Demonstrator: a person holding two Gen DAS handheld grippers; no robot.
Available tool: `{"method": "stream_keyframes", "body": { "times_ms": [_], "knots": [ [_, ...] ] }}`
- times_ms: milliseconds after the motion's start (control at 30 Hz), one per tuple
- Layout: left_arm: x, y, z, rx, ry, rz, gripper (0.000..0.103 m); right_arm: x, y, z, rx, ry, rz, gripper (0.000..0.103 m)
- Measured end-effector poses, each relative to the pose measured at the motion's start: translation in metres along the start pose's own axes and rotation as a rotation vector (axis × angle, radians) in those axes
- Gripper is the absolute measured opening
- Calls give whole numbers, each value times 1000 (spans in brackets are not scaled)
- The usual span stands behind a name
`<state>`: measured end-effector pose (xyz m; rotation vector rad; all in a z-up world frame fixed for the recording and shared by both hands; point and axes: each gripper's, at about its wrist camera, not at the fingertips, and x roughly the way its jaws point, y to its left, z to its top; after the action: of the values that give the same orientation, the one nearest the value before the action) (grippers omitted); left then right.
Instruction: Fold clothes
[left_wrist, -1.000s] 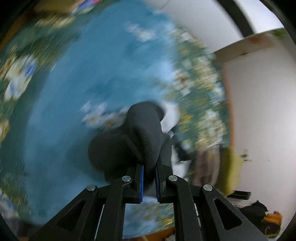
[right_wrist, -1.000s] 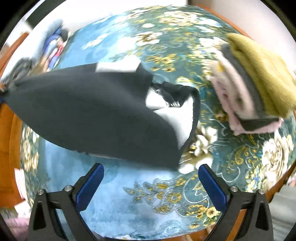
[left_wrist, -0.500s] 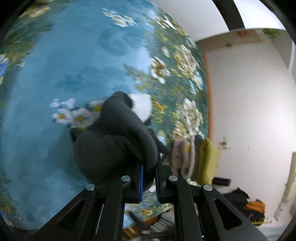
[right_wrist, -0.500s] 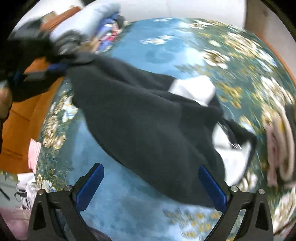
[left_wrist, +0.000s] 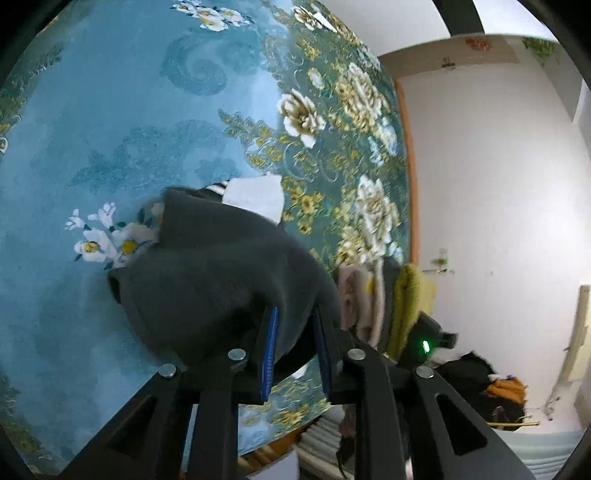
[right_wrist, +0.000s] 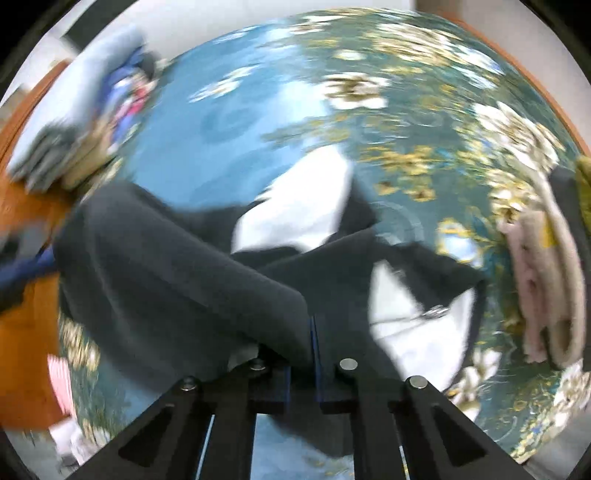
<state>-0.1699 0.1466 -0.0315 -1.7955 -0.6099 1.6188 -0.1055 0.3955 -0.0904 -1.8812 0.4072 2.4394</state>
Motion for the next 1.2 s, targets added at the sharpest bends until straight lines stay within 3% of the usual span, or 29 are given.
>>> {"method": "stream_keyframes", "body": {
  "times_ms": [33, 100, 367, 533, 700, 733, 833, 867, 967, 1033, 1133, 1200],
  "knots": [
    [-2, 3, 3, -3, -6, 4, 32, 3, -11, 8, 18, -2, -19, 9],
    [-3, 13, 8, -6, -15, 55, 35, 6, -32, 25, 41, -11, -56, 8],
    [19, 77, 24, -185, 27, 158, 36, 19, -95, 86, 118, -43, -190, 8],
    [52, 94, 46, -221, 74, 208, 40, 55, -103, 84, 105, 46, -199, 8],
    [86, 112, 56, -306, 119, 211, 40, 59, -103, 73, 85, 57, -141, 13],
    [92, 112, 56, -310, 128, 208, 40, 57, -103, 72, 86, 55, -126, 14],
    [104, 109, 51, -303, 148, 192, 40, 37, -102, 70, 81, 11, -112, 47],
    [108, 108, 50, -302, 155, 184, 40, 27, -98, 69, 71, -11, -119, 56],
    [116, 108, 46, -300, 164, 169, 40, -11, -66, 57, -37, -100, -141, 60],
    [119, 110, 45, -313, 162, 160, 40, -27, -34, 43, -130, -113, -76, 65],
    [120, 111, 44, -334, 156, 136, 40, -20, 22, 10, -281, -51, 62, 72],
    [117, 109, 43, -328, 152, 125, 40, -3, 52, -11, -358, -2, 88, 74]
  ]
}}
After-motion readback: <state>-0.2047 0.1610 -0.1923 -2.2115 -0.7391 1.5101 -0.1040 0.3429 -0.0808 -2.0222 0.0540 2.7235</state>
